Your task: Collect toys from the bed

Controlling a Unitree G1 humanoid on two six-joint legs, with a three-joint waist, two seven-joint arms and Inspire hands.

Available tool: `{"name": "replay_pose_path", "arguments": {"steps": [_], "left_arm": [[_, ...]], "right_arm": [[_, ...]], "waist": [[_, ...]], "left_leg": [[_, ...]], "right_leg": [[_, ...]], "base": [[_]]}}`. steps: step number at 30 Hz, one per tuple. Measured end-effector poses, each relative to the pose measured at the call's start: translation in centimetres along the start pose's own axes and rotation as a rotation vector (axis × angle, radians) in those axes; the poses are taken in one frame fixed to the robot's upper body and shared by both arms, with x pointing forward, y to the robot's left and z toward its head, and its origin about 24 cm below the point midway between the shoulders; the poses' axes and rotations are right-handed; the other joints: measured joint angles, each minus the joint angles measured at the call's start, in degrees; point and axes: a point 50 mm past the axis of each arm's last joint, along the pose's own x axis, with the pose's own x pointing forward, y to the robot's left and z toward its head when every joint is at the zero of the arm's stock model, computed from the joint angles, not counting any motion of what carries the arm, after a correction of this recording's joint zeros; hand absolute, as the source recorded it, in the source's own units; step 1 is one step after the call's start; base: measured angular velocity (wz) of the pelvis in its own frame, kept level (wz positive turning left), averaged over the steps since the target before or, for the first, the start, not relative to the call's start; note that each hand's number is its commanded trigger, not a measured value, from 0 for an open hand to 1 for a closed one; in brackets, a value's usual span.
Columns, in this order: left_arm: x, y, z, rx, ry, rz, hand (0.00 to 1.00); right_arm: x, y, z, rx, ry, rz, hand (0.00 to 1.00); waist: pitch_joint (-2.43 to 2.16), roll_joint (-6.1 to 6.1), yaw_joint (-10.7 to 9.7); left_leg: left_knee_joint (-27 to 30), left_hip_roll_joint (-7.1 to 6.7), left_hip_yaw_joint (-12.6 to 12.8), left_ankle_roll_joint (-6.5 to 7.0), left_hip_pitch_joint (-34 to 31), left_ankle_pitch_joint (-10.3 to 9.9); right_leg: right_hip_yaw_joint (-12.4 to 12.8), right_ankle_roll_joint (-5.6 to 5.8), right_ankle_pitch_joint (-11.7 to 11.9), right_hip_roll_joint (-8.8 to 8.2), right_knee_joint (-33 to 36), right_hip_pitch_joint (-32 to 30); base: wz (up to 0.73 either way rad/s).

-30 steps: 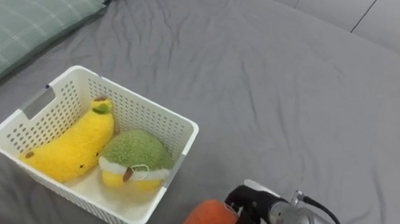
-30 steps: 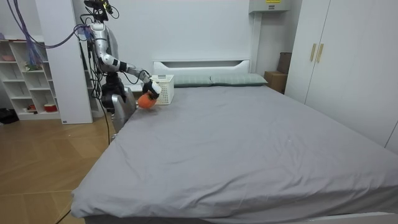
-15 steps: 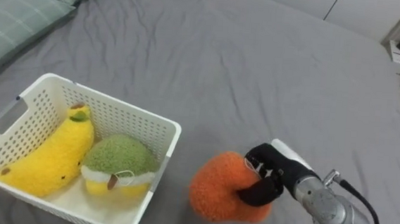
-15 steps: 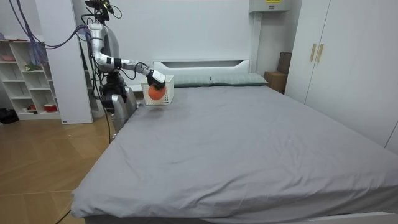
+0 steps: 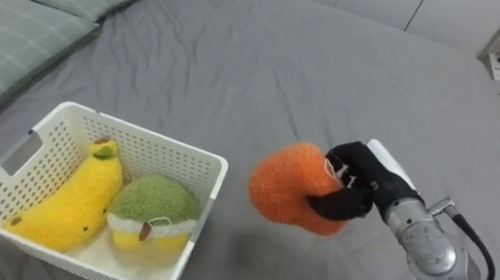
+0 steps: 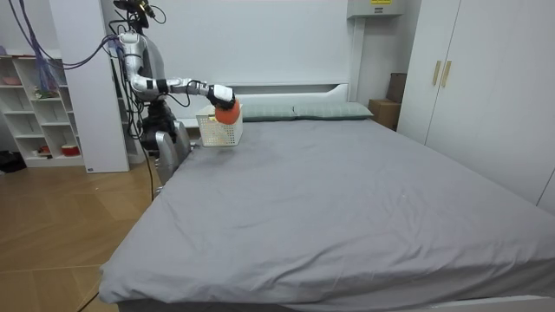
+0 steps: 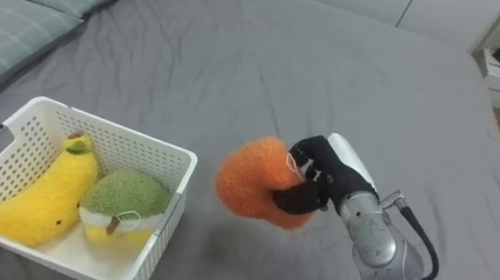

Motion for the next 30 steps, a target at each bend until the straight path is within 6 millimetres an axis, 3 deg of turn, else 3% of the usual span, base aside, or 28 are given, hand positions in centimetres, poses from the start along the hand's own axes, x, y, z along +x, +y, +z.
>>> {"name": "replay_pose_path", "arguments": {"steps": [6,11,16,19,29,30], "left_arm": [[0.0,-0.2,0.1,-0.017,-0.004,-0.005,0.0],[0.0,-0.3,0.0,-0.008,0.005,-0.006,0.0],[0.0,-0.5,0.0,0.007,-0.013,-0.007,0.0],[-0.1,-0.8,0.0,0.028,-0.018,-0.018,0.0],[-0.1,-1.1,0.7,0.065,-0.044,-0.025,0.0],[0.0,-1.1,0.7,0.069,-0.043,-0.026,0.0]], "right_arm": [[-0.1,-1.1,2.7,0.006,-0.131,-0.059,1.0],[0.0,-0.9,4.2,-0.026,-0.186,-0.062,1.0],[0.7,0.1,7.4,-0.013,-0.302,-0.03,1.0],[1.0,0.6,9.1,-0.026,-0.365,-0.001,1.0],[1.2,2.4,11.1,-0.029,-0.436,0.062,1.0],[1.3,2.4,11.3,-0.037,-0.442,0.07,0.89]], "waist": [[0.02,0.04,-0.2],[0.02,0.06,1.0],[-0.24,-0.33,2.4],[-0.15,-0.58,2.7],[0.21,-1.29,5.8],[0.29,-1.28,5.9]], "left_leg": [[-0.1,0.0,0.0,0.02,0.0,0.0],[-0.1,0.04,0.0,0.01,-0.3,-0.1],[0.0,0.0,-0.7,0.0,-1.0,0.0],[-0.1,-0.02,-1.2,0.0,-1.0,0.0],[0.1,-0.17,-2.5,-0.01,-1.2,0.0],[0.2,-0.27,-3.0,-0.01,-1.5,0.0]], "right_leg": [[0.1,0.01,0.0,0.02,0.0,0.0],[-0.2,0.01,0.0,0.03,0.0,-0.3],[-1.0,0.01,0.0,0.0,0.0,-0.6],[-1.4,0.01,0.0,-0.03,-0.1,-0.4],[-3.7,0.03,0.0,-0.19,-0.3,0.1],[-4.2,0.03,0.0,-0.28,-0.3,0.0]], "base": [[0.0],[0.01],[0.06],[0.11],[0.07],[0.13]]}}
